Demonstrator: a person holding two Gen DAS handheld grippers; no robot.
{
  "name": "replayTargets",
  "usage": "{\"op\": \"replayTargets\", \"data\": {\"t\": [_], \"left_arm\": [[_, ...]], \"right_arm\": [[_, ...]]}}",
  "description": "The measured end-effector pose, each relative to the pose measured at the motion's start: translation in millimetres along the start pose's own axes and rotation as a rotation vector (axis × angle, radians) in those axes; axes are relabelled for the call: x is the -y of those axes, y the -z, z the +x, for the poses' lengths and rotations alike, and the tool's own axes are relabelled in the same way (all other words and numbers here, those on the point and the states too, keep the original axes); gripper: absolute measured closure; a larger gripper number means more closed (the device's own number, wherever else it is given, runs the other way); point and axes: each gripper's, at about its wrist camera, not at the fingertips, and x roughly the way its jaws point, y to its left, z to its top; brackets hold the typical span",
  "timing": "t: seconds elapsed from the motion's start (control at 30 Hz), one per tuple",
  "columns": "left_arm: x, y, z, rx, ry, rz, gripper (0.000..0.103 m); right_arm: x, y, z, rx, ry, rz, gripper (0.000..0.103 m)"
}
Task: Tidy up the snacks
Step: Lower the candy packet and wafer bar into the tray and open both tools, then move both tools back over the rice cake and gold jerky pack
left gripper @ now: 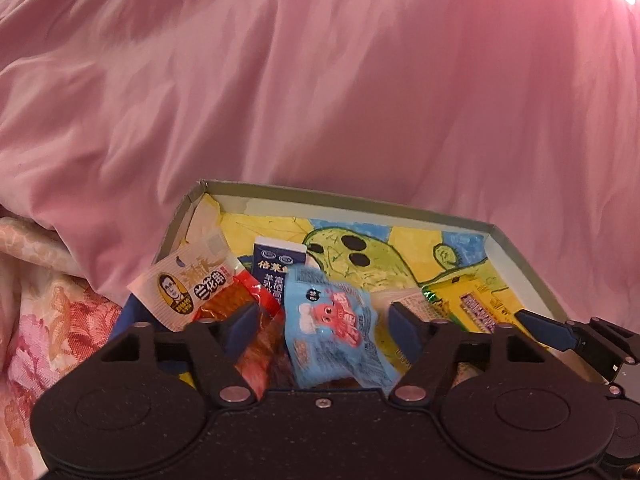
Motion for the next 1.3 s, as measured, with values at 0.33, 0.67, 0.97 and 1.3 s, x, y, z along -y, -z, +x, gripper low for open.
{"op": "replayTargets", "data": {"t": [0.33, 0.67, 0.97, 1.3], "left_arm": [[5.4, -11.1, -56.3, 0.145, -0.017, -0.02, 0.001], [13.0, -2.7, -134.9, 0.252, -0.005, -0.02, 0.001], [21.0, 30.8, -191.8, 0.264, -0.016, 0.002, 0.001], [29.4, 80.5, -222.5, 0.235, -0.016, 0.053, 0.001]], "right_arm": [[8.4, -14.2, -45.6, 0.119, 0.029, 0.046, 0.018], [9.1, -27.7, -132.2, 0.27, 0.066, 0.055, 0.0], [0.5, -10.5, -203.6, 0.328, 0.066, 0.059, 0.0], [-8.9, 38.9, -249.0, 0.322, 0.108, 0.051, 0.0]]}}
